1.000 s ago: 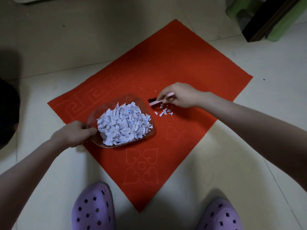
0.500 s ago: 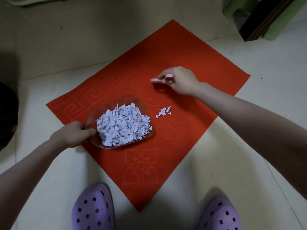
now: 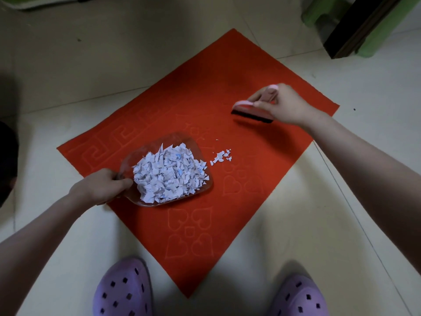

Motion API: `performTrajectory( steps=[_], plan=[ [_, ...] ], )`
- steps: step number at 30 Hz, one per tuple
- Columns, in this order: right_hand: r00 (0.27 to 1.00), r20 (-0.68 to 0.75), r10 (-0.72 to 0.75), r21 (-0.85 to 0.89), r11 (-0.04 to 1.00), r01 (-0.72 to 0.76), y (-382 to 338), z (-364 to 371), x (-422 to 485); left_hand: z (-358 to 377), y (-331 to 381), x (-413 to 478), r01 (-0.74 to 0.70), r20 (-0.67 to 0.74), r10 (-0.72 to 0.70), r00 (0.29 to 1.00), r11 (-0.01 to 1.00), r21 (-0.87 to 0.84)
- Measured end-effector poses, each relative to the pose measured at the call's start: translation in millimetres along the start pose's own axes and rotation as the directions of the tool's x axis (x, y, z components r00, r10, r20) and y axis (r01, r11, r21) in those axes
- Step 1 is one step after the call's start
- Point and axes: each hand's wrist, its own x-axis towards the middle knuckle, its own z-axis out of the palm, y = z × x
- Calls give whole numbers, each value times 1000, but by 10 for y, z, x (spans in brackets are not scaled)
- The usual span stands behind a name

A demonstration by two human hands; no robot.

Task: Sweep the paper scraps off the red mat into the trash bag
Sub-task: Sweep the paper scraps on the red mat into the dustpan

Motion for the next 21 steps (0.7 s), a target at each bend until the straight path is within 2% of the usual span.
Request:
performTrajectory(
  steps=[3,5,8,11,14,16,18,21],
  plan=[
    [951,-259,172,19,985,-173,132,79,153,-10,15,4,3,0,-3,1000,1000,7],
    [921,-310,235,11,970,-244,136,135,254,-14,13,5,2,6,-2,1000,1000,9],
    [952,-183,247,-59,963,-261,107,182,377,-26,21,-3,2,18,-2,1000,1000,0],
    [986,65,152,-150,979,-141,33,193,310,-37,20,-8,-9,18,9,1000,1000,11],
    [963,264,53,-100,995,-28,-79,121,3,-46,21,-8,-16,15,16,1000,999,34],
    [953,303,29,-43,999,-17,-105,27,-210,-46,24,-6,-20,15,19,1000,999,31],
    [974,224,33,-26,999,-27,-61,-54,-276,-38,15,14,-21,4,21,1000,1000,17],
    [996,-40,79,-70,994,-81,39,-41,-127,-12,3,44,-16,-19,17,1000,1000,22]
  ],
)
